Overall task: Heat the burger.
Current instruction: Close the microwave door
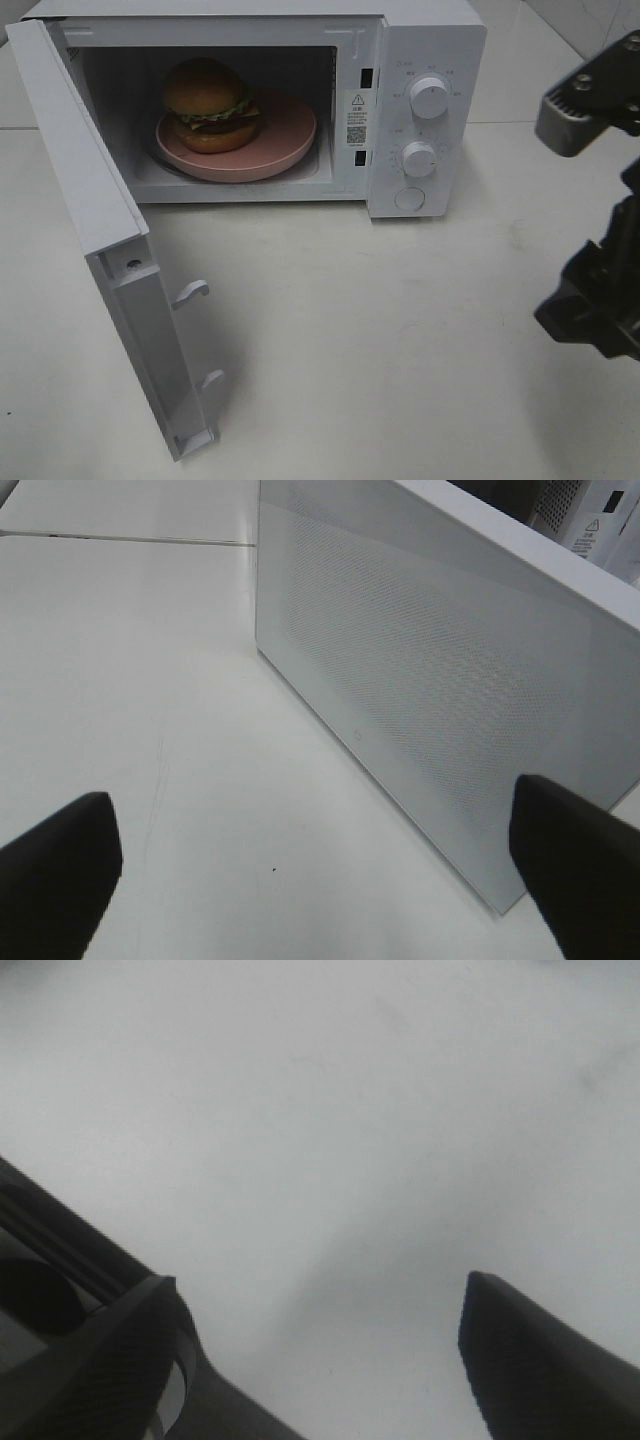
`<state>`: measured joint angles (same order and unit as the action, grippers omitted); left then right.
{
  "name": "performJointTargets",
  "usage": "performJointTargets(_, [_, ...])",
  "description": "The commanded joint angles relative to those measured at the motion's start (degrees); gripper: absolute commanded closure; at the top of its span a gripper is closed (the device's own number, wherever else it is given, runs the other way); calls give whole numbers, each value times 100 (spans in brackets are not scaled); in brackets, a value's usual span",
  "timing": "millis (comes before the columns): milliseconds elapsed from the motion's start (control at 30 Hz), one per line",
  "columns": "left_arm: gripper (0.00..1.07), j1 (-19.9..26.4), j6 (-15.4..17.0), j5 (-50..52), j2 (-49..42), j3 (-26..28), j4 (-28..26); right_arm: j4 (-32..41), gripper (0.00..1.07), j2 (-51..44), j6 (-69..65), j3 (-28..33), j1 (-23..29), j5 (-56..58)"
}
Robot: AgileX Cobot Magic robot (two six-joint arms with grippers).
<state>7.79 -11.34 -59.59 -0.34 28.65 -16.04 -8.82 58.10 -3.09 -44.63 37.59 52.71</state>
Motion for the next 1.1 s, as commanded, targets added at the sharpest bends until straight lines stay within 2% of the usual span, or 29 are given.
performJointTargets(33, [9,23,6,17,-40,-17,-23,11,31,-252,-138,34,-17,550])
performJointTargets(400, [9,23,6,17,-40,-17,-23,57,31,-1301,-321,92,-17,1879])
performJointTargets(733, [9,23,6,17,-40,-17,-23,29,31,-2618,-504,561,-17,1948])
performJointTargets(833, [9,23,6,17,-40,-17,-23,34,31,-3019,-504,831,-172,1942])
performJointTargets(967, [9,23,6,17,-40,-17,-23,34,31,-3638,-498,1261,-871,1799])
performJointTargets(1100, [9,23,6,17,-40,-17,-23,34,31,-3936,-493,1249,-1249,1581])
